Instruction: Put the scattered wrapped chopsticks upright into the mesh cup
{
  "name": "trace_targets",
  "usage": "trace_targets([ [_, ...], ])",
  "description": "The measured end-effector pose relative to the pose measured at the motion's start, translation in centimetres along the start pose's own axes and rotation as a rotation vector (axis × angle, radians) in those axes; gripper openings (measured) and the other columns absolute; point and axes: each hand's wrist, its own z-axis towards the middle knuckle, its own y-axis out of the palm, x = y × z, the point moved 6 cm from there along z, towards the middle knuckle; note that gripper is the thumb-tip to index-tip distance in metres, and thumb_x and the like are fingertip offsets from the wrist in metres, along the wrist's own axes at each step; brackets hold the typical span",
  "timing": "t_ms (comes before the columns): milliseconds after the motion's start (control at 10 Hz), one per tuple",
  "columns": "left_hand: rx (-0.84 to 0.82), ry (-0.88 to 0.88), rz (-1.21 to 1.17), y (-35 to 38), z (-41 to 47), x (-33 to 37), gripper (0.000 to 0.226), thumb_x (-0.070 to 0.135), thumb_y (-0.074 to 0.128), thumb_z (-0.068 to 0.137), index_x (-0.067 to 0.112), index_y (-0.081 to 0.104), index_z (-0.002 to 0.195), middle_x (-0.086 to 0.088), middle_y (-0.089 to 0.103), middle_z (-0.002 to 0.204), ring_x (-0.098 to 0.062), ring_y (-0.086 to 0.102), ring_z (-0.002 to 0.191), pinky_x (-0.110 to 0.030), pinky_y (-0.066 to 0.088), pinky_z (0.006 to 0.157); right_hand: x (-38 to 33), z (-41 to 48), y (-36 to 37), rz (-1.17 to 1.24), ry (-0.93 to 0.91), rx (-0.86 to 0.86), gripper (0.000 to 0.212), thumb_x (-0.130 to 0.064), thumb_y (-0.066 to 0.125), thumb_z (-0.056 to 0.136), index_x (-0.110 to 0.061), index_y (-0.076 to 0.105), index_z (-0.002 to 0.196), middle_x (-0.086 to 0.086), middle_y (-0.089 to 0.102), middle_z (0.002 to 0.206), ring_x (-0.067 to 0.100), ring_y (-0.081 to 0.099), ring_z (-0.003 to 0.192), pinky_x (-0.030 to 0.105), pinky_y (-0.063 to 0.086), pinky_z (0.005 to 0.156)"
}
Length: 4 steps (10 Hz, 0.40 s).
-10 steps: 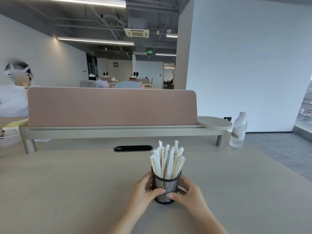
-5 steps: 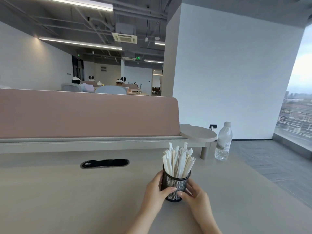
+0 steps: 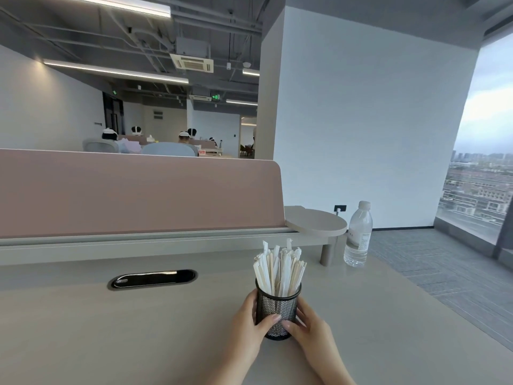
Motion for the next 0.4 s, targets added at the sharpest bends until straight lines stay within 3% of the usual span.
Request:
trace_targets([
  [200,0.032,0.003,0.034,0.1,-0.2,0.0,0.056,0.042,0.068,0.059,0.052,0.046,0.110,0.016,0.065,0.118,-0.004,0.060,0.113,-0.037,0.046,0.102,0.3,0.1,0.1,-0.064,-0.001,-0.025,0.066,-0.003,0.067,0.081,-0.024,0.043,0.139,-0.006,0.062,0.129,-0.018,0.054,0.109,0.002,0.044,0.085],
  [300,0.033,-0.008,0.043,-0.1,-0.1,-0.2,0.054,0.048,0.068,0.058,0.052,0.047,0.108,0.017,0.064,0.116,-0.006,0.060,0.113,-0.037,0.047,0.102,0.1,-0.1,0.2,-0.055,-0.011,-0.034,0.065,-0.004,0.067,0.083,-0.021,0.041,0.141,-0.007,0.060,0.131,-0.002,0.051,0.124,0.000,0.043,0.083],
  [400,0.095,-0.013,0.043,-0.8,-1.0,0.8,0.087,0.048,0.076,0.061,0.032,0.037,0.137,0.015,0.037,0.139,-0.010,0.043,0.132,-0.035,0.034,0.112,-1.3,-0.5,-0.1,0.079,-0.052,0.033,0.075,-0.030,0.075,0.075,-0.028,0.037,0.138,-0.014,0.052,0.135,0.002,0.048,0.125,0.013,0.043,0.097],
])
